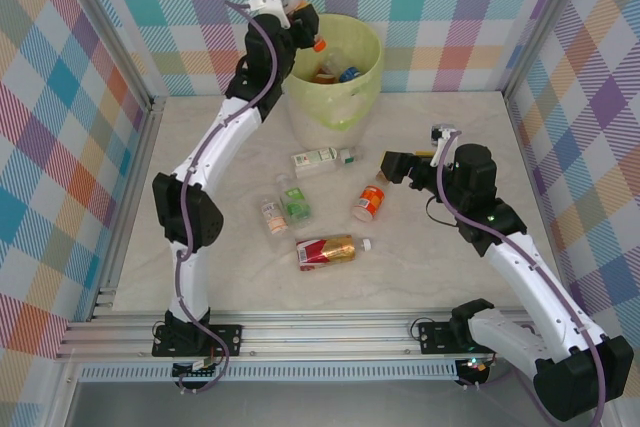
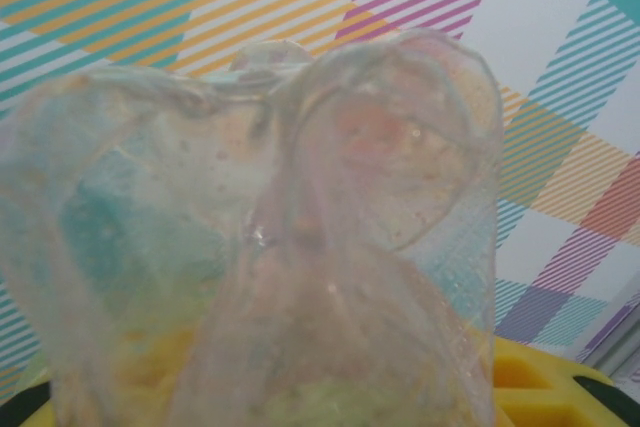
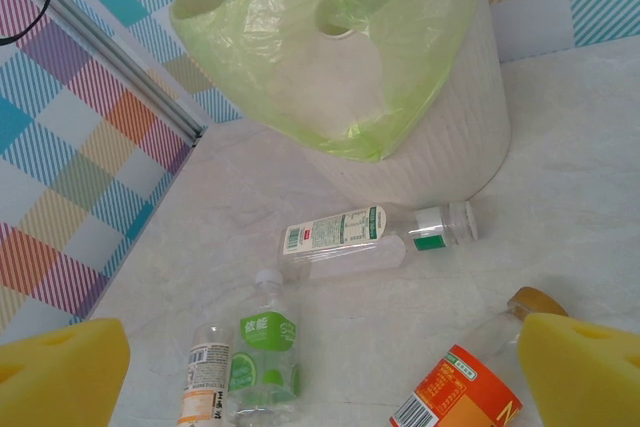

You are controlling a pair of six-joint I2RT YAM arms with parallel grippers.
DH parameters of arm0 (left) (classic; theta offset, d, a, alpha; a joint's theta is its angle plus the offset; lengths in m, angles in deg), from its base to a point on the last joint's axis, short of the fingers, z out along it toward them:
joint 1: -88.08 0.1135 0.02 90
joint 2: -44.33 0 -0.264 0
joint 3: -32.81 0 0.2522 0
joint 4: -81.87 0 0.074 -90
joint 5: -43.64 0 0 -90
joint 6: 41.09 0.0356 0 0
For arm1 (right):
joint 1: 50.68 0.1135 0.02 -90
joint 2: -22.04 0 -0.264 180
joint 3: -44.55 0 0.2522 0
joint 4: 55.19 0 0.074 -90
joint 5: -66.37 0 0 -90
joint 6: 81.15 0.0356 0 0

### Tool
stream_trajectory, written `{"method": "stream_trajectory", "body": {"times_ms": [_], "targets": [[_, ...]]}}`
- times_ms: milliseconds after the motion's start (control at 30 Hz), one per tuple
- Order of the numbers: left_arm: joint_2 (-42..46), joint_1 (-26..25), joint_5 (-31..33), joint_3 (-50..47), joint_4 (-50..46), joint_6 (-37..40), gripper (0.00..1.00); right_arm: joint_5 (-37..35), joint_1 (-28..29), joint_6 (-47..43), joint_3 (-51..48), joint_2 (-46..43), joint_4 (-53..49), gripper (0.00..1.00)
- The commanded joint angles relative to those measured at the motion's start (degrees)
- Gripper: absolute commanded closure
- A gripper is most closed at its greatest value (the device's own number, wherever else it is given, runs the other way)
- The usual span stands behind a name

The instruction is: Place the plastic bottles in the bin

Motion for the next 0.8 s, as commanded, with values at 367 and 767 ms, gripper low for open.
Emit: {"method": "stream_trajectory", "body": {"times_ms": [367, 767], "targets": [[-9.45, 0.60, -1.70, 4.56, 8.42, -0.08, 0.51, -3.10, 0.32, -0.28, -1.45, -2.17, -1.38, 0.00], [-6.40, 4.54, -13.75, 7.30, 0.70, -2.13, 0.00, -3.01, 0.31, 0.40, -1.88, -1.06, -1.21, 0.00]]}}
